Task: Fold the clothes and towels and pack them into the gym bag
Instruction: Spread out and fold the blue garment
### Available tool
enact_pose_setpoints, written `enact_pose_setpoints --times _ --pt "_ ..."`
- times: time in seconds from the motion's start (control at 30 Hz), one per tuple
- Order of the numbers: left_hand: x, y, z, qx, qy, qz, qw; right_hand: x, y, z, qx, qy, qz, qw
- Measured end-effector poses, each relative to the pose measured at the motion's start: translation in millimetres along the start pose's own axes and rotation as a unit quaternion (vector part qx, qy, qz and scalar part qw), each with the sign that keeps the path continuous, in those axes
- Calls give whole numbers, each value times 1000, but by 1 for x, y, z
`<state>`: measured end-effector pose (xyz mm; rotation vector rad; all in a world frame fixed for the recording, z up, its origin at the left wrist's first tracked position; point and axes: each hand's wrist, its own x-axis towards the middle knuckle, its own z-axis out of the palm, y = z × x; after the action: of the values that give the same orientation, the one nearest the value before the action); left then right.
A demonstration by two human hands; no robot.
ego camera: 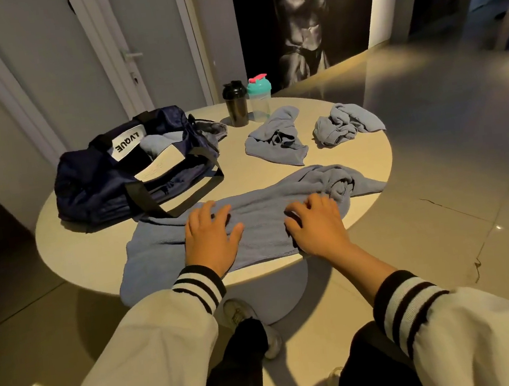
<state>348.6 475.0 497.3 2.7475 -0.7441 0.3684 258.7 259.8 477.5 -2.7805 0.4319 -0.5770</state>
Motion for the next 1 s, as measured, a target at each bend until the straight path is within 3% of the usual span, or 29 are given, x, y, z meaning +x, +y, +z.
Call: enact_pose_setpoints --times 0.07,0.17,0.33,0.43,0.5,0.63,0.77,0.9,0.93,1.0 --pt "-6 4 -2 -2 -11 37 999 1 1 -1 -3 -23 17 1000" --pt "-15 6 -3 10 -145 20 989 -1 -3 -5 21 -29 46 998" --pt "-27 15 -9 65 -244 -11 967 -9 -3 -4 52 -30 -9 998" --pt "-16 30 -14 85 -217 -41 972 -10 0 -3 53 -57 -42 996" --pt "-6 48 -10 55 -153 -4 987 -11 1 -5 93 -49 -44 993" --pt "6 82 10 -147 -170 84 971 -13 10 -19 250 -31 -6 968" --pt "18 85 18 -51 -184 72 979 -11 51 -32 123 85 114 982" --pt "40 98 9 76 -162 10 984 1 67 -37 39 -3 207 978" --pt "46 105 9 68 -156 24 985 5 64 -37 44 -16 211 976" --pt "58 118 16 -49 -144 64 986 15 58 -34 66 -14 193 979"
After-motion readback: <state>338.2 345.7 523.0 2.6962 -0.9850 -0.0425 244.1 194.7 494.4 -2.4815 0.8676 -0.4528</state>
